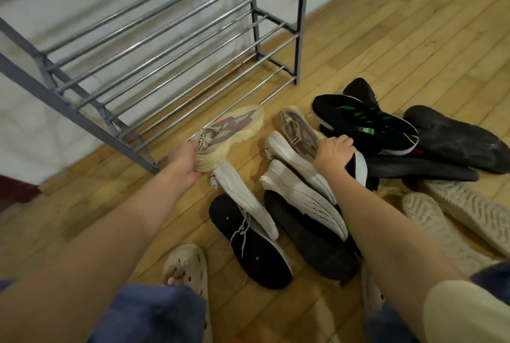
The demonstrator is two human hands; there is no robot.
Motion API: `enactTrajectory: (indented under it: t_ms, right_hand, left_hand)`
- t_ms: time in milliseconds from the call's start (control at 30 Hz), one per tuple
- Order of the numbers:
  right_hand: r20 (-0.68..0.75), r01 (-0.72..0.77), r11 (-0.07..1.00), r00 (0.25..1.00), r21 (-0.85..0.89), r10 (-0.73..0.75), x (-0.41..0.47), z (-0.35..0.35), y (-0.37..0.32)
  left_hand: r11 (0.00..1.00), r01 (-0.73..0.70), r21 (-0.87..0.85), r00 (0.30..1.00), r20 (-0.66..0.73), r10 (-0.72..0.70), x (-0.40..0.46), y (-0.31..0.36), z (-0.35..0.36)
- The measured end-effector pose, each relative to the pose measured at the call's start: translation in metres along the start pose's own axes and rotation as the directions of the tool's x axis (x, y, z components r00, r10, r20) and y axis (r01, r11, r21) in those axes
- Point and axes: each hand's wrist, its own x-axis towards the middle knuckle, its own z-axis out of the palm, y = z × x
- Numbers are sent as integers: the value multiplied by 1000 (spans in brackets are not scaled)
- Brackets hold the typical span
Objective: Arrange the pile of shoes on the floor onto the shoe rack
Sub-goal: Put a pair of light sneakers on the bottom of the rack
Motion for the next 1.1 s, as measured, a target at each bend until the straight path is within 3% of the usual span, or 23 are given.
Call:
enactTrajectory:
  t_ms: [100, 200, 300, 433, 567, 700, 767, 867, 967, 1100]
  right_hand:
    - [96, -94, 977, 992, 191, 76, 9, -7, 13]
    - [102, -66, 958, 994, 279, 39, 7, -8, 19]
    - [-98, 52, 905, 995, 422, -11, -3, -16, 6]
    - [-349, 211, 797, 937, 566, 0, -18, -64, -18]
    - [-439, 265, 550, 873, 792, 211, -34, -93, -17]
    - [-424, 316, 293, 768, 902, 480, -42, -108, -9]
    - [-421, 361, 217, 751, 907, 508, -44, -118, -8]
    - [-472, 398, 279, 831, 874, 295, -47, -127, -10]
    - [-370, 360, 406, 927, 840, -57, -52, -122, -17]
    - [-260, 406, 570, 910, 715, -322, -53, -83, -25]
  left_hand:
    - [999, 1, -51, 1000, 2, -1, -7, 2, -2]
    - [998, -8, -66, 1000, 29, 10, -10, -1, -5]
    - [998, 7, -55, 998, 59, -4, -12, -4, -8]
    - [998, -38, -56, 999, 16, 39, -15, -2, -11]
    - [987, -123, -107, 992, -54, 118, -19, 7, -16]
    - [972, -120, -204, 993, -46, 113, -22, 10, -27]
    - [966, -109, -236, 994, -11, 109, -24, 8, -31]
    - [957, -86, -276, 994, 40, 101, -30, 2, -36]
    - [953, -38, -301, 996, 71, 62, -30, -6, -38]
    - [965, 13, -261, 995, 97, 13, -29, -14, -37]
